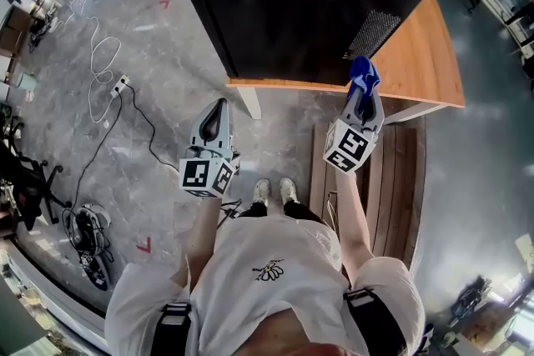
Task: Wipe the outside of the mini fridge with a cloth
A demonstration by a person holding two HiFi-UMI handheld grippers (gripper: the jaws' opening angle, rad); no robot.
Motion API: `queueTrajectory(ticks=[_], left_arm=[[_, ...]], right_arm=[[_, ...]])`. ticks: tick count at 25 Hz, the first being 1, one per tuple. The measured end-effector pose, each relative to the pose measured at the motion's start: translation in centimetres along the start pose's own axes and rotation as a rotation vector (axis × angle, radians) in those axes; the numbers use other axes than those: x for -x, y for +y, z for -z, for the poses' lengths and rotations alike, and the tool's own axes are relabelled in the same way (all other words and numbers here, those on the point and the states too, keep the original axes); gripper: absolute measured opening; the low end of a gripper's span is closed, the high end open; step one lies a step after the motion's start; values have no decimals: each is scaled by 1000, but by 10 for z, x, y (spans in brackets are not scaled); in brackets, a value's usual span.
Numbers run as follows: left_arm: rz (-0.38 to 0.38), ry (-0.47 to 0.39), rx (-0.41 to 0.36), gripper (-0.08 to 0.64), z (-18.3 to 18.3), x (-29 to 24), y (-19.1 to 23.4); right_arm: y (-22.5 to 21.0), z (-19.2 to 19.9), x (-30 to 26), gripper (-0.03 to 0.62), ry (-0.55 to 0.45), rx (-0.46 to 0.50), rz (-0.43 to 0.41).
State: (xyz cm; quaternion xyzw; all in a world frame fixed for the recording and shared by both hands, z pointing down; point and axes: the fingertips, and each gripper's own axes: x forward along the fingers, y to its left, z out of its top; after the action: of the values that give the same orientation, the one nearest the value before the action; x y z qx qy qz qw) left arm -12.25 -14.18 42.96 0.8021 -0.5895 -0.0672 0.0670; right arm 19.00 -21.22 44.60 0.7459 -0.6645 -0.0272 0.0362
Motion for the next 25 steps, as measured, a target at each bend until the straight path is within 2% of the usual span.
queueTrajectory(ticks=[7, 11, 14, 18, 22, 25], left_arm=[[-40, -26, -47, 5, -3, 7, 25], [-57, -23, -59, 5, 8, 13, 49], [-92, -1, -56, 5, 16, 25, 71], [-138, 10, -62, 5, 21, 42, 97], [-173, 18, -53, 5, 28, 48, 116], [-169, 18, -43, 5, 29, 45, 117]], right_arm=[[160, -17, 25, 61, -73, 13, -352], [255, -19, 16, 63, -128, 5, -496], [318, -3, 12, 63, -79, 13, -577], [362, 13, -6, 63, -50, 26, -601], [360, 19, -21, 63, -45, 40, -571], [351, 18, -20, 63, -48, 52, -555]])
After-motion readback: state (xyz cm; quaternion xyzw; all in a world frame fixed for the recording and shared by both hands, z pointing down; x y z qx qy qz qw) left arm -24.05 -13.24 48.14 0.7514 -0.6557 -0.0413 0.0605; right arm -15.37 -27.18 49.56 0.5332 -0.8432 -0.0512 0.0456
